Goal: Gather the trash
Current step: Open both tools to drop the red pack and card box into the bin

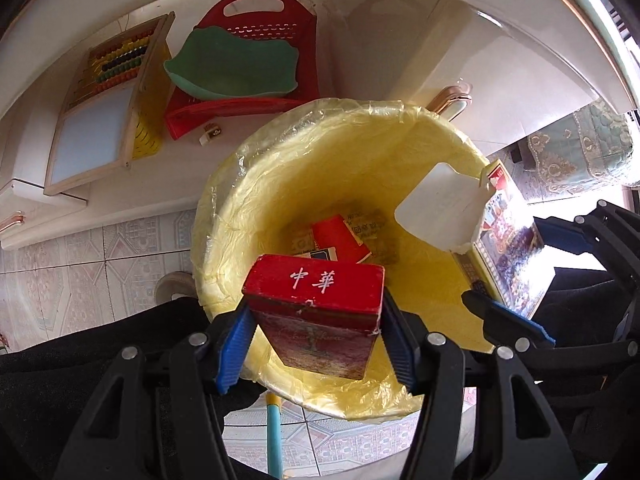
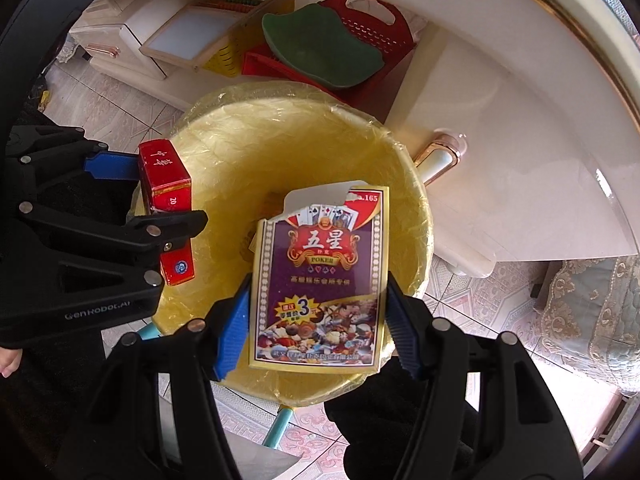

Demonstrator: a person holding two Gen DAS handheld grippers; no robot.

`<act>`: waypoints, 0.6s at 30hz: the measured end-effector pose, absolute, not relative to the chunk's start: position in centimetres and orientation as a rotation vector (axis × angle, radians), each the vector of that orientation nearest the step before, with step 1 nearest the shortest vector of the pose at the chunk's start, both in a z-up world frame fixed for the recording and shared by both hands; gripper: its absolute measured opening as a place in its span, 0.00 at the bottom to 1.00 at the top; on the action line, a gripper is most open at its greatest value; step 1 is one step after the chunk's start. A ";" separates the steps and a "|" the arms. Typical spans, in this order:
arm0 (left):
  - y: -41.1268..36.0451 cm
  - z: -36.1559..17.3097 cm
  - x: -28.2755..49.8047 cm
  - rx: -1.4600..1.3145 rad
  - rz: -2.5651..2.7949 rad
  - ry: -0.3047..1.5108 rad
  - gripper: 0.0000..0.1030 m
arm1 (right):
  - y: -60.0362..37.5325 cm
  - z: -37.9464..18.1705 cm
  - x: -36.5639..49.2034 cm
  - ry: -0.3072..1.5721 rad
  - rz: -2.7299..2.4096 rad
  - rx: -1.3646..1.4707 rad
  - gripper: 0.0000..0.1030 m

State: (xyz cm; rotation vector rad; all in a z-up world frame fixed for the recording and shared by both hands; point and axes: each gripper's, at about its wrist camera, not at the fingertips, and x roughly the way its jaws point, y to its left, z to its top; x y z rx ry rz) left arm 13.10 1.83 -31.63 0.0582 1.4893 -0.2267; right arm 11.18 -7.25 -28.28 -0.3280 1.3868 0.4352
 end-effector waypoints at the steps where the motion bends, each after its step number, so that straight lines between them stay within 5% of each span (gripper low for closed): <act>1: 1.9 -31.8 13.2 0.056 -0.223 1.495 0.56 | -7.1 -28.5 11.2 1.392 0.438 -0.330 0.59; 18: 2.4 -33.9 14.3 0.030 -0.202 1.548 0.56 | -6.9 -30.1 11.6 1.430 0.451 -0.320 0.59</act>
